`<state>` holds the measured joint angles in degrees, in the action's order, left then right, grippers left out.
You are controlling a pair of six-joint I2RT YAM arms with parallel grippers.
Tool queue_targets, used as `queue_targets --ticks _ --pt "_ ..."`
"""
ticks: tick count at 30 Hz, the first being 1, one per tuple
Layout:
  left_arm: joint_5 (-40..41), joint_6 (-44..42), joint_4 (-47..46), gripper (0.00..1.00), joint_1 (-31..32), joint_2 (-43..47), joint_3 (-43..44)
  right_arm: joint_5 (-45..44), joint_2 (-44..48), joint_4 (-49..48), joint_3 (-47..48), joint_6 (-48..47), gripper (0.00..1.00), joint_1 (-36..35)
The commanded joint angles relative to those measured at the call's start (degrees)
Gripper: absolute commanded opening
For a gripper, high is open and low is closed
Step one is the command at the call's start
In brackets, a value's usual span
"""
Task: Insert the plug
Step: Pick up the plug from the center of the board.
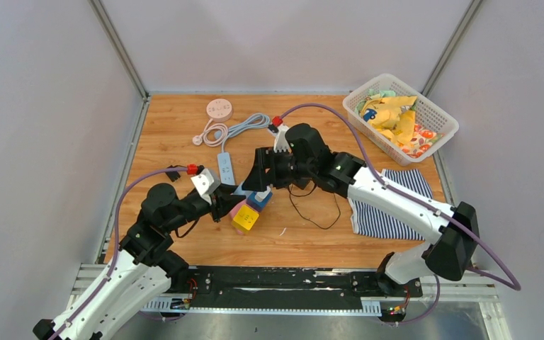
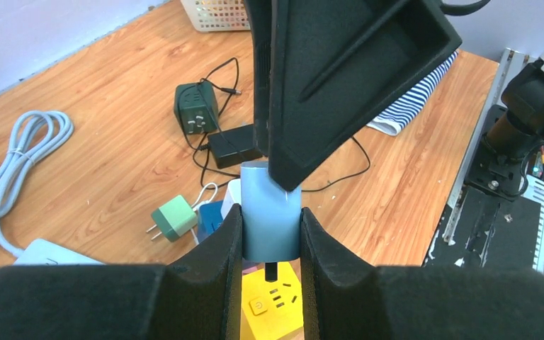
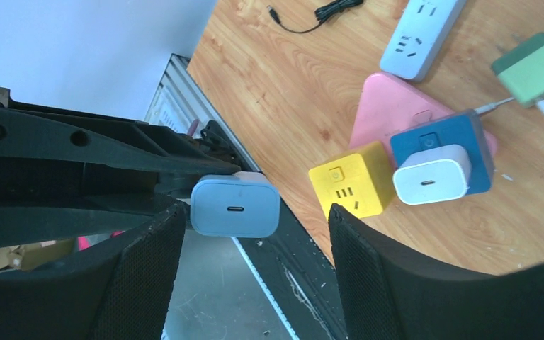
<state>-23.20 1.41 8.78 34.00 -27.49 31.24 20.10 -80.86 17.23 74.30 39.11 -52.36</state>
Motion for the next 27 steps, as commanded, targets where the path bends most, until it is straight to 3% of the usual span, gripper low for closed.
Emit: queue_targets --ticks 1,10,17,19,20,21,22,27 --pt "-1.08 -1.32 -0.74 0.00 0.52 0.53 0.36 5.16 -2.79 -1.28 0.50 0.80 0.72 0.24" --pt "-1.22 -3.15 0.13 0.00 0.51 0.72 0.16 8.40 -4.73 -2.10 0.96 0.69 0.58 0.22" --pt "-0.68 -2.52 0.06 0.00 0.53 0.96 -0.14 11.80 -5.04 -4.39 0.22 0.41 0.01 0.24" --pt "1.47 0.04 0.73 0.15 0.53 0.77 0.14 11.19 -4.02 -5.12 -0.71 -1.28 0.00 0.24" --pt "2.21 0.91 1.15 0.27 0.50 0.76 0.39 10.73 -3.09 -5.95 -1.53 -2.53 0.00 0.24" --pt "3.26 1.97 1.56 0.46 0.53 0.69 0.47 9.51 -1.98 -7.20 -2.66 -4.16 0.00 0.24" --pt "4.62 3.45 1.93 0.57 0.53 0.68 0.66 7.93 -0.62 -8.17 -3.79 -5.86 0.00 0.24" --pt "13.02 12.68 6.02 0.76 0.52 -0.98 2.50 1.43 5.84 -14.53 -11.67 -14.48 0.00 0.24"
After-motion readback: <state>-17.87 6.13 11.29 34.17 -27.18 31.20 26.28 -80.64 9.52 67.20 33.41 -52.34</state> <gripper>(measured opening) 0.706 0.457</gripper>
